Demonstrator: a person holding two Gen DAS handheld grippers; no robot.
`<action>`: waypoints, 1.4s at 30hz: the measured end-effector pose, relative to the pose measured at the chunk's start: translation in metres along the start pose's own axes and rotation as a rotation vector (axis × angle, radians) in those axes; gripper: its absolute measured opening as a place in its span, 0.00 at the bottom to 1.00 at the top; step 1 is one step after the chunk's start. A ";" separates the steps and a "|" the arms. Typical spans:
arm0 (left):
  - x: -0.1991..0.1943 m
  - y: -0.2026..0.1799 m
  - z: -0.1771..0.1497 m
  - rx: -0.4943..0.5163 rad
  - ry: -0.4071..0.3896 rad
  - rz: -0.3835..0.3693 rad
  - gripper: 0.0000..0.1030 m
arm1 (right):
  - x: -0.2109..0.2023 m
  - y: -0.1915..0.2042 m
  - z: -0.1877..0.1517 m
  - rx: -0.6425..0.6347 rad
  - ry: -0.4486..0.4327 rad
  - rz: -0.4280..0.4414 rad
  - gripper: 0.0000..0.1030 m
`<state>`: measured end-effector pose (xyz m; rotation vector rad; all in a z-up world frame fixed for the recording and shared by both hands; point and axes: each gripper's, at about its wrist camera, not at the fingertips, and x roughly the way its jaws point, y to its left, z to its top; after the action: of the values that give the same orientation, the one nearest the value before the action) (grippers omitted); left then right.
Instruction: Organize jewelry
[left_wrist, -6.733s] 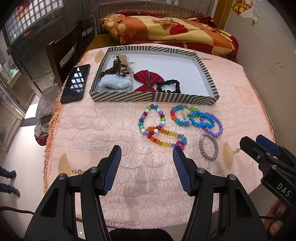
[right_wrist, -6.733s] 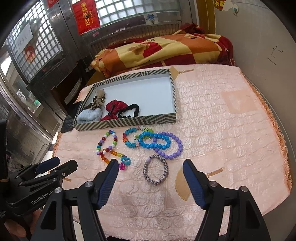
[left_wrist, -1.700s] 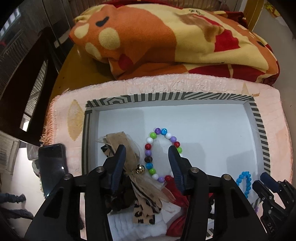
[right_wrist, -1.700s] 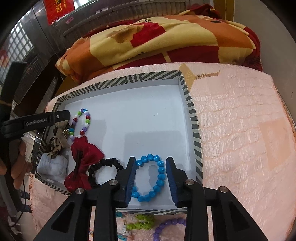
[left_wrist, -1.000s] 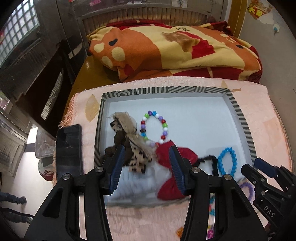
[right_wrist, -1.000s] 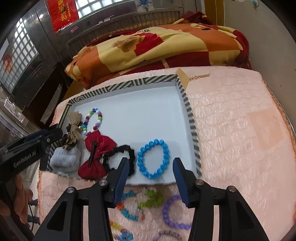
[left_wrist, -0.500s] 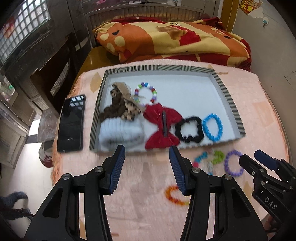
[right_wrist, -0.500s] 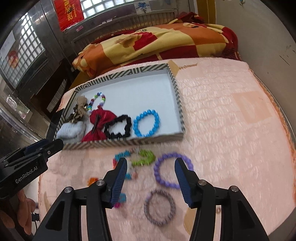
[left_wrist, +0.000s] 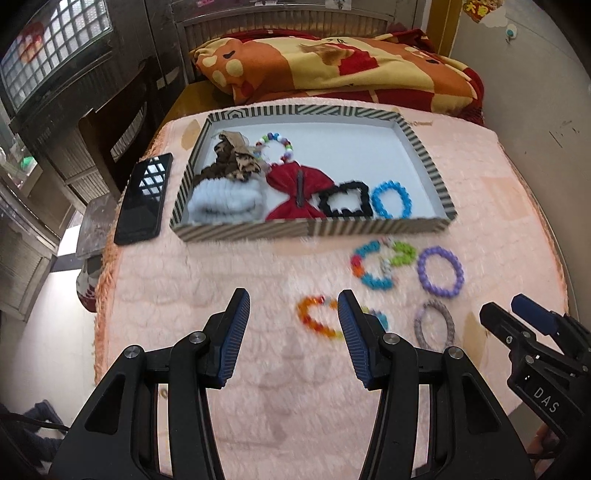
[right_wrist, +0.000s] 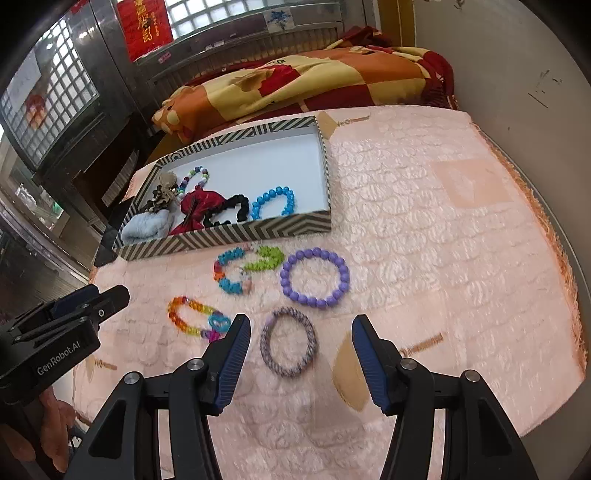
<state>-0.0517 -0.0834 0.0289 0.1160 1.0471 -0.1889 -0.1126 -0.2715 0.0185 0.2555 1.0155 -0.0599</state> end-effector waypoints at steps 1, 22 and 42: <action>-0.002 -0.001 -0.003 -0.001 0.000 0.000 0.48 | -0.002 -0.001 -0.003 0.001 -0.001 -0.001 0.54; -0.012 -0.013 -0.036 -0.021 0.006 0.012 0.48 | -0.009 -0.007 -0.028 -0.023 0.013 0.000 0.56; -0.002 -0.015 -0.035 -0.028 0.033 0.018 0.48 | 0.004 -0.008 -0.019 -0.032 0.035 0.000 0.57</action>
<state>-0.0857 -0.0917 0.0134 0.1033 1.0810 -0.1564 -0.1275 -0.2747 0.0046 0.2276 1.0503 -0.0391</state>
